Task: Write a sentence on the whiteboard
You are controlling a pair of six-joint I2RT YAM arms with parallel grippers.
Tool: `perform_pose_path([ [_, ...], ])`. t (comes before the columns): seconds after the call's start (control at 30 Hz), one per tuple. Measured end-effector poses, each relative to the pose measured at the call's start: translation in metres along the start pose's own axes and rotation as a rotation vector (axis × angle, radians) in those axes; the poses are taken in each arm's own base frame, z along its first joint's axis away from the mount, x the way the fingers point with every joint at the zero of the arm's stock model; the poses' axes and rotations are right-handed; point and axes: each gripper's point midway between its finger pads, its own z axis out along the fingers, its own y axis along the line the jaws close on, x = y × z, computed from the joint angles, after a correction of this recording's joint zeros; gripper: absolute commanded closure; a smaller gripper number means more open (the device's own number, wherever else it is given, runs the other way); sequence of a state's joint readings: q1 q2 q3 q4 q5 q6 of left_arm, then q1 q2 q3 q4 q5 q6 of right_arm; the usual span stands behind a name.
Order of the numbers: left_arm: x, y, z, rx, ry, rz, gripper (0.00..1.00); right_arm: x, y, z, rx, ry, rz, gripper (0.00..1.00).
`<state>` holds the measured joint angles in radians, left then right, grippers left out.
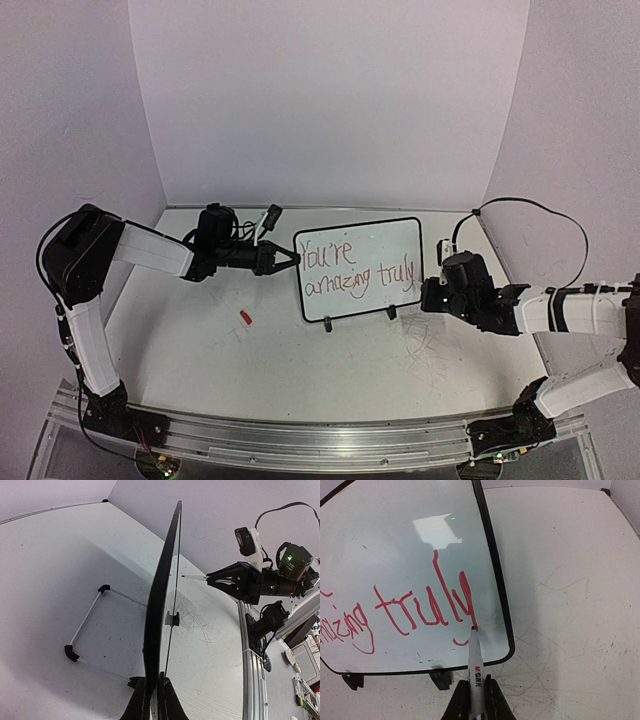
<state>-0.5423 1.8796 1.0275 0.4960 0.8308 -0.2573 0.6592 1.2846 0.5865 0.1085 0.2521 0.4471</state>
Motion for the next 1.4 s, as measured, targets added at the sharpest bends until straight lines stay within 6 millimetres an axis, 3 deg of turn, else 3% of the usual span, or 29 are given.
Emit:
perform_pose_path([
  [0.93, 0.0, -0.001, 0.0, 0.005, 0.001, 0.003, 1.0, 0.01, -0.017, 0.016, 0.076, 0.026, -0.001, 1.0],
  [1.07, 0.0, 0.0, 0.0, -0.001, 0.002, -0.001, 1.0, 0.003, -0.015, -0.001, 0.047, 0.024, 0.021, 1.0],
  [1.27, 0.0, -0.001, -0.002, -0.009, 0.007, -0.009, 1.0, -0.059, -0.003, -0.069, -0.093, -0.171, 0.102, 1.0],
  [1.4, 0.0, -0.005, -0.005, -0.016, 0.012, -0.013, 1.0, -0.075, -0.004, -0.082, -0.091, -0.227, 0.097, 1.0],
])
